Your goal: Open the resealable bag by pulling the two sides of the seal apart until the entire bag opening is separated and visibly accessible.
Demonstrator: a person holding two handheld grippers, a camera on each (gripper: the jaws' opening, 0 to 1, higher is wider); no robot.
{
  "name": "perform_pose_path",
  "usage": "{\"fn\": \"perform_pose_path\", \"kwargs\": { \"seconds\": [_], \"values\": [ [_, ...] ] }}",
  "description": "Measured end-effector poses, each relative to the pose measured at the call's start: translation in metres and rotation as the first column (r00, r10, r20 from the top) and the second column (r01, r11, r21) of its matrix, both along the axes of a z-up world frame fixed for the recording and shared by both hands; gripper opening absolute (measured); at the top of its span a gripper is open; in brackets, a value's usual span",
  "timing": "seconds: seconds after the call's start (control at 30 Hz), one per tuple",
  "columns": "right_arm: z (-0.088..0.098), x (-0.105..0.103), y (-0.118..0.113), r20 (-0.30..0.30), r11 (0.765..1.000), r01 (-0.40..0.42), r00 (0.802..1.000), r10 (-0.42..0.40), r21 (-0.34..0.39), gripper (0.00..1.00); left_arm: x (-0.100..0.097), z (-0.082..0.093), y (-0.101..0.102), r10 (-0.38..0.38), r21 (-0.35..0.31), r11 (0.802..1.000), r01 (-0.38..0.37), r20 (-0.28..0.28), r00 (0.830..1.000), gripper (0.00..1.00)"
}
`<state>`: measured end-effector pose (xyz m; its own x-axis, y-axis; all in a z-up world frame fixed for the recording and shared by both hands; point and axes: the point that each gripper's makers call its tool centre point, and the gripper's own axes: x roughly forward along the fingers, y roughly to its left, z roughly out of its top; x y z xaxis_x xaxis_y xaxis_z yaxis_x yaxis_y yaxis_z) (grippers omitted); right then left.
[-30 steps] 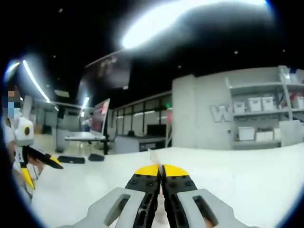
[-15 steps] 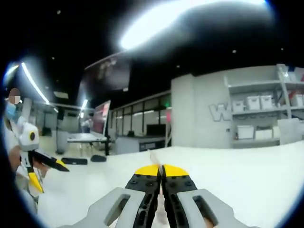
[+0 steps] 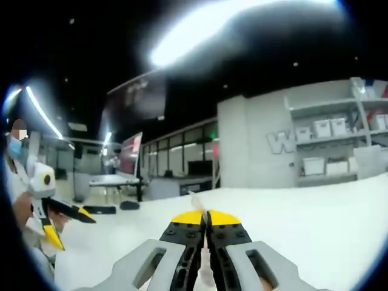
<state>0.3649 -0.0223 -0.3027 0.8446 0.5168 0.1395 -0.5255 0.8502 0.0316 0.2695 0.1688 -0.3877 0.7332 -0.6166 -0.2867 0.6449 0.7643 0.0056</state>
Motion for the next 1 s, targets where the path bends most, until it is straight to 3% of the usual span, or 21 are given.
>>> {"fn": "perform_pose_path", "kwargs": {
  "seconds": [1.0],
  "values": [
    [-0.004,-0.033,0.003,0.013,1.000,-0.008,1.000,0.008,0.026,0.00,0.001,-0.010,-0.002,-0.023,-0.004,1.000,0.023,-0.014,1.000,0.79]
  ]
}}
